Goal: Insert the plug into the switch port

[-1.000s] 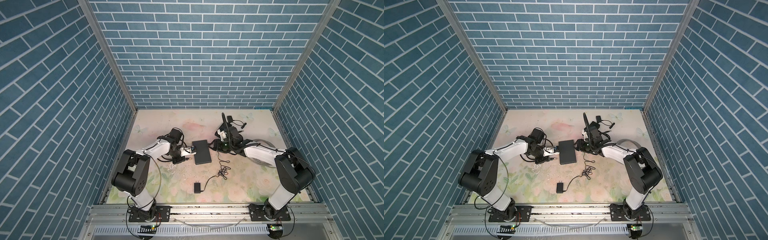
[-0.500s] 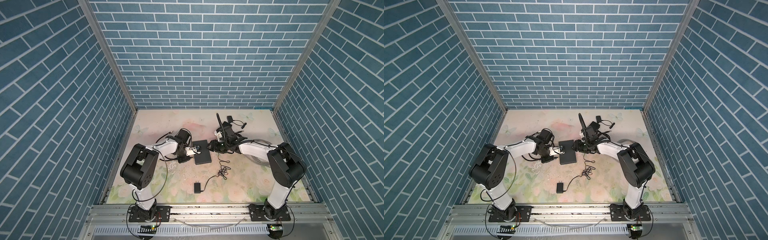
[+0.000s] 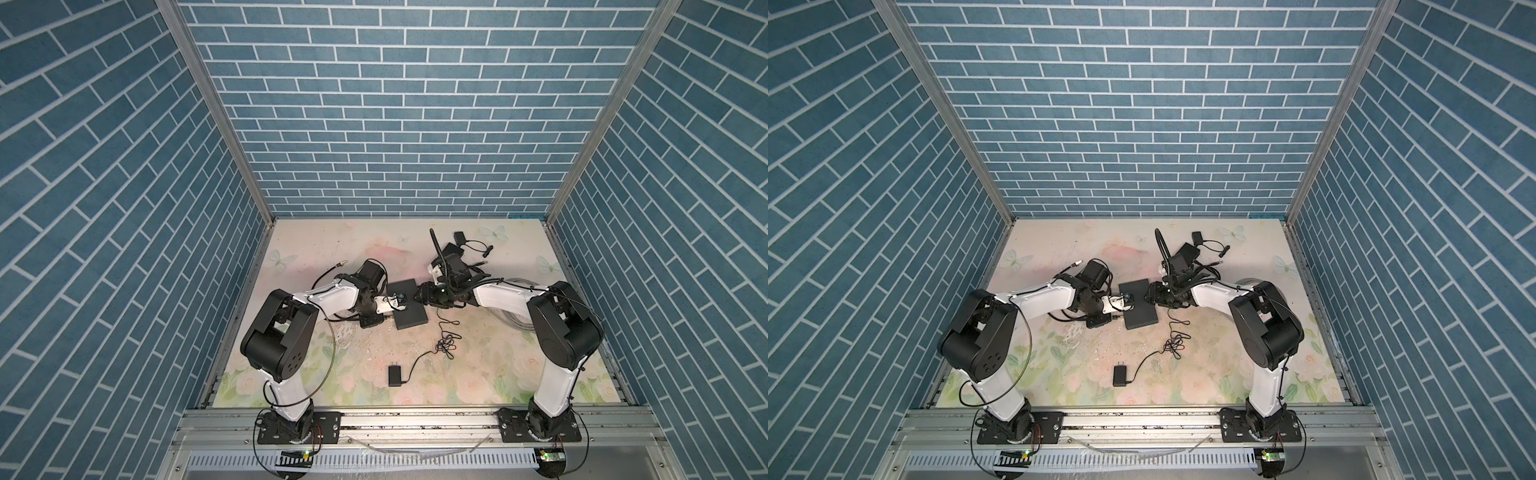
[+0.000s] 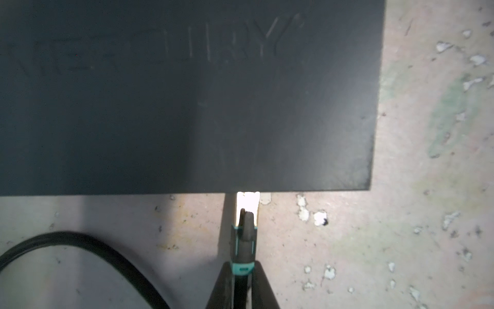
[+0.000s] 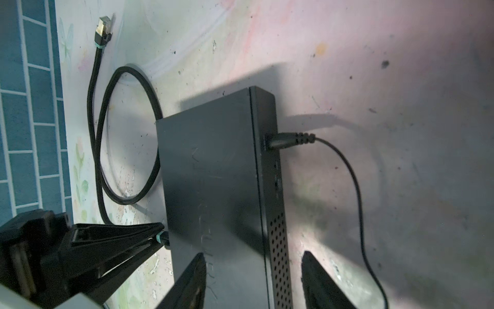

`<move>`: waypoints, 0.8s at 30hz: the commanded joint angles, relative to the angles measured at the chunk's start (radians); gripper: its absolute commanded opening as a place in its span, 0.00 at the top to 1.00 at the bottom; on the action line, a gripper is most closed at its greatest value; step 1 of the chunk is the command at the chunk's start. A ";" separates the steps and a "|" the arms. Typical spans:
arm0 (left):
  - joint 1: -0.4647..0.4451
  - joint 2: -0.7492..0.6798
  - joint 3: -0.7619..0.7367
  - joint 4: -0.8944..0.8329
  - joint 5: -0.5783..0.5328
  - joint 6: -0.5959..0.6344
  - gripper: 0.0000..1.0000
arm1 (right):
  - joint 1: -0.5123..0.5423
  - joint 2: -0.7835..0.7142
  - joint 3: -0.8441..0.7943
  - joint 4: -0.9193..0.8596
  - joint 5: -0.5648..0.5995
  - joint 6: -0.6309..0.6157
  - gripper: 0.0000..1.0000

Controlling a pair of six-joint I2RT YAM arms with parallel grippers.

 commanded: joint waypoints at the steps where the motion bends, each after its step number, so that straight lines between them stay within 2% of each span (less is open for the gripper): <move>1: -0.007 -0.022 -0.013 0.035 0.022 -0.026 0.84 | -0.004 0.022 0.054 -0.027 -0.001 -0.037 0.42; 12: -0.007 -0.028 -0.023 0.086 0.038 -0.078 0.84 | -0.004 0.053 0.083 -0.015 -0.040 -0.043 0.43; 18: -0.006 -0.020 -0.030 0.100 -0.029 -0.120 0.85 | -0.005 0.066 0.084 -0.008 -0.059 -0.050 0.43; 24: -0.005 -0.029 -0.039 0.114 -0.042 -0.121 0.85 | -0.007 0.072 0.087 -0.017 -0.056 -0.055 0.43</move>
